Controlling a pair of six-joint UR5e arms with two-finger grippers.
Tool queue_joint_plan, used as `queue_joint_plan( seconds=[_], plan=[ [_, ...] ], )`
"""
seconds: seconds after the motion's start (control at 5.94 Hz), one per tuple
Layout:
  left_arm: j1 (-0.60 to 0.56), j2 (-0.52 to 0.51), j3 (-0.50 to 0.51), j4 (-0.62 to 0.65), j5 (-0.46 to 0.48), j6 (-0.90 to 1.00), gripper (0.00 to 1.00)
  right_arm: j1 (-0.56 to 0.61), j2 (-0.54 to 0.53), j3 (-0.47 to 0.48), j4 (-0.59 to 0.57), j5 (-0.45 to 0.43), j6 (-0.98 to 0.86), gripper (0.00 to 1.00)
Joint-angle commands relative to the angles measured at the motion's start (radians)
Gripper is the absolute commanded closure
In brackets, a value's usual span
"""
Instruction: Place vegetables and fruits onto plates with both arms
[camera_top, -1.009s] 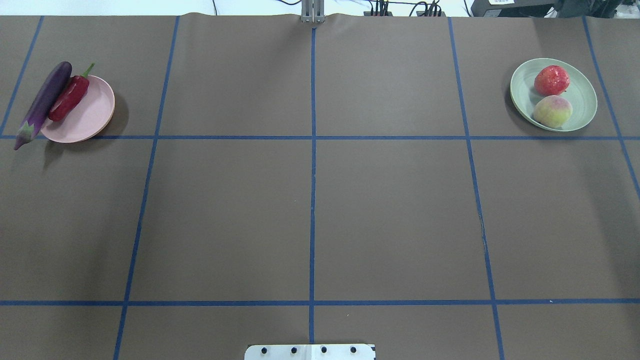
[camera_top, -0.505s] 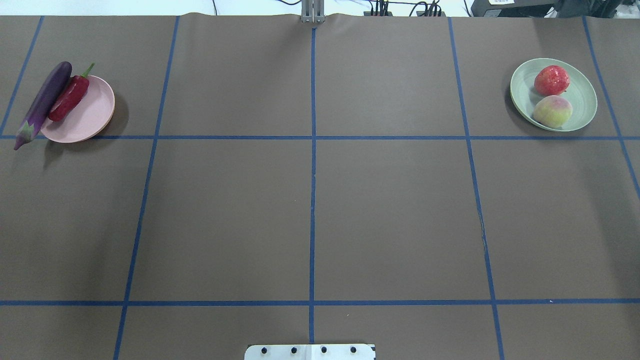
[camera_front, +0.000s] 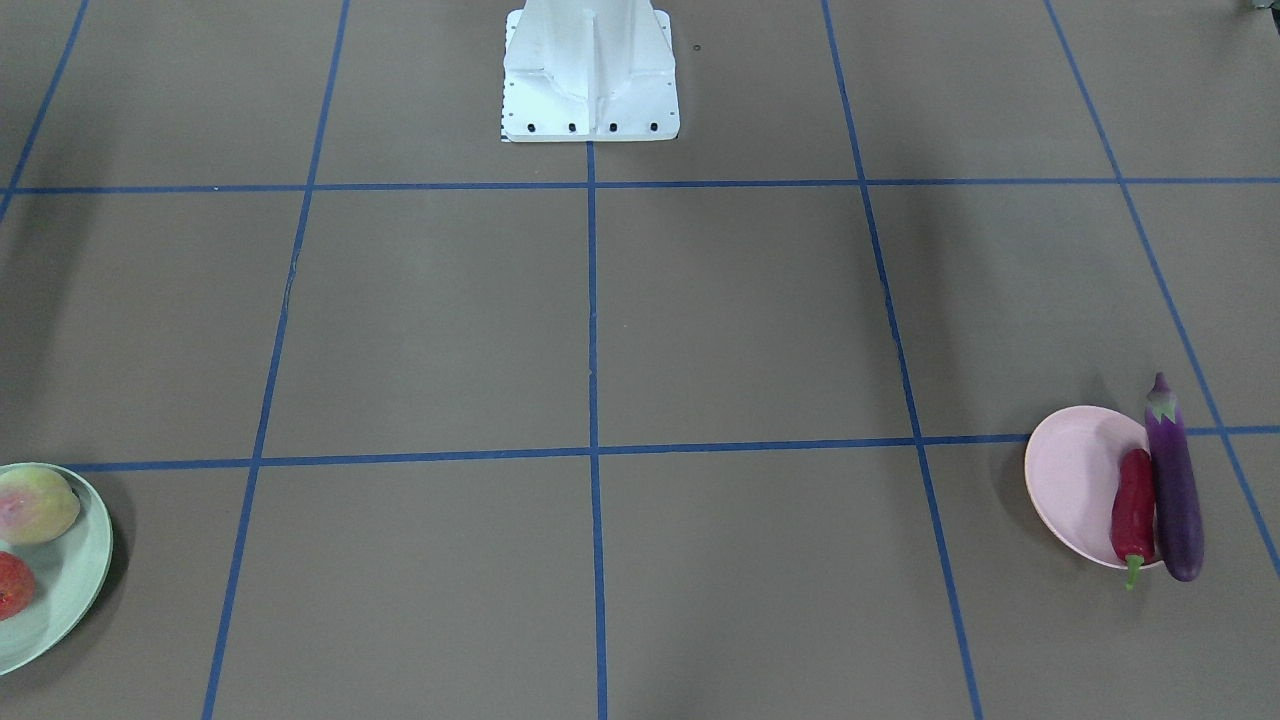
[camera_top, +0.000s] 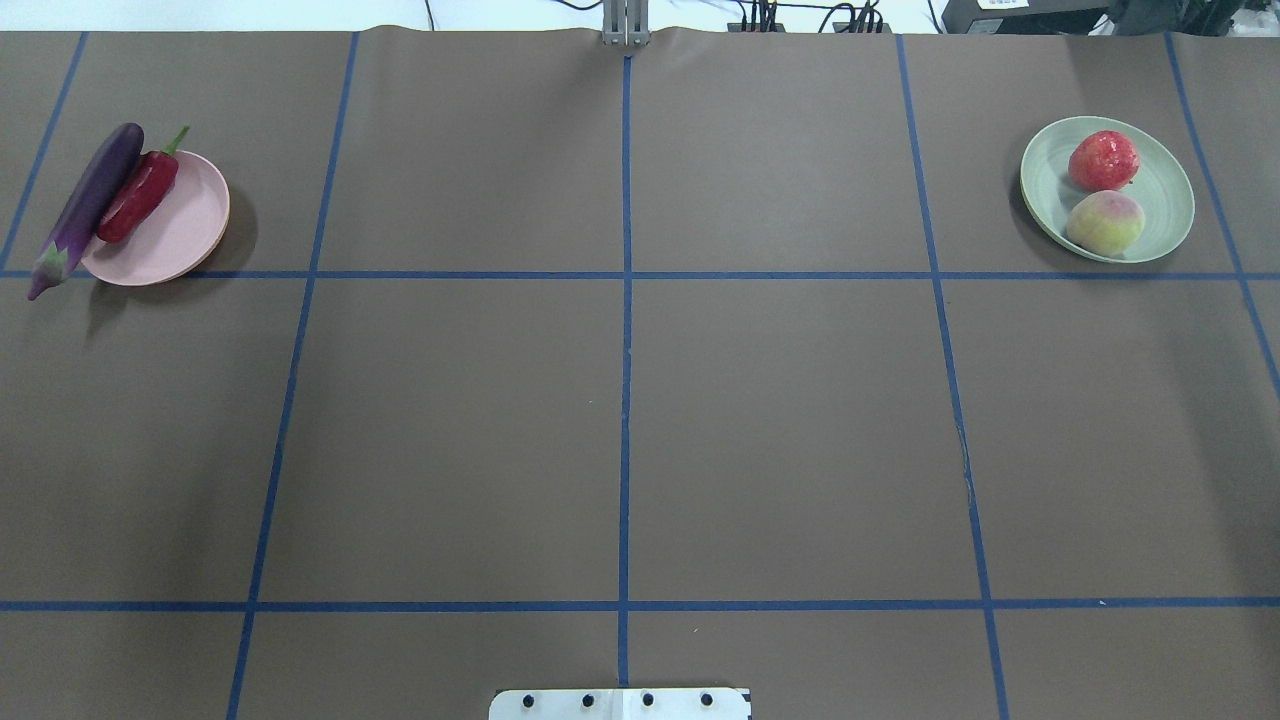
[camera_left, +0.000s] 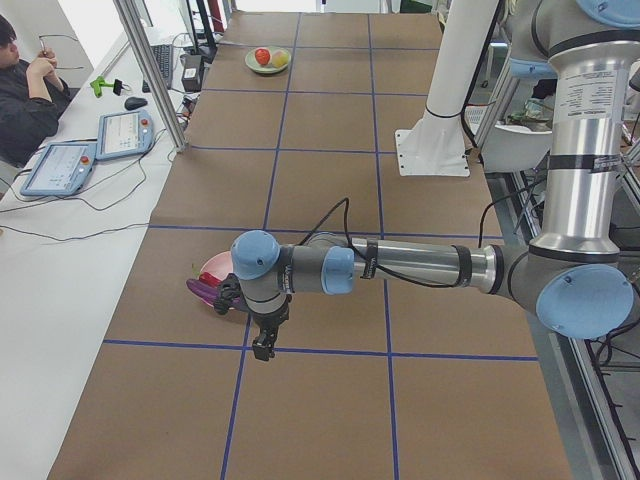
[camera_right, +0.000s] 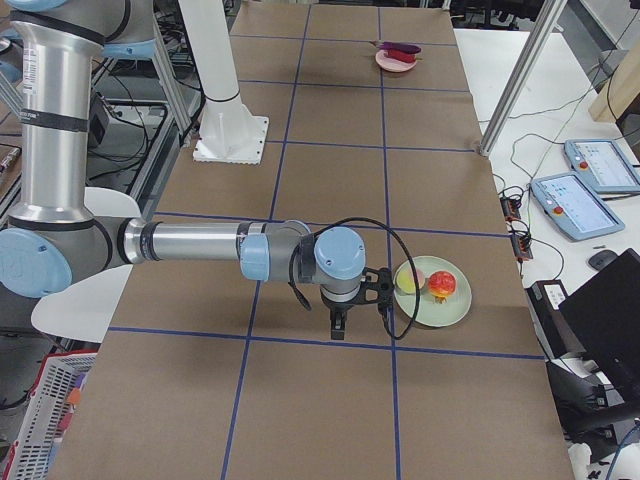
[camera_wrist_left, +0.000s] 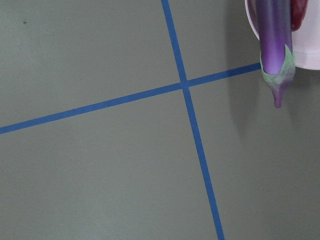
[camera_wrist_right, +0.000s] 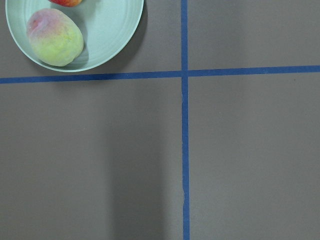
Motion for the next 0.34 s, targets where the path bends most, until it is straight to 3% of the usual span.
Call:
queue_joint_plan(
  seconds=[0.0, 0.17],
  plan=[
    [0.000, 0.000, 0.002, 0.000, 0.000, 0.000, 0.00, -0.002, 0.000, -0.001, 0.000, -0.001, -0.001, 0.00],
    [0.000, -0.002, 0.004, 0.000, 0.000, 0.000, 0.00, -0.002, 0.000, -0.001, 0.000, -0.001, -0.001, 0.00]
  ],
)
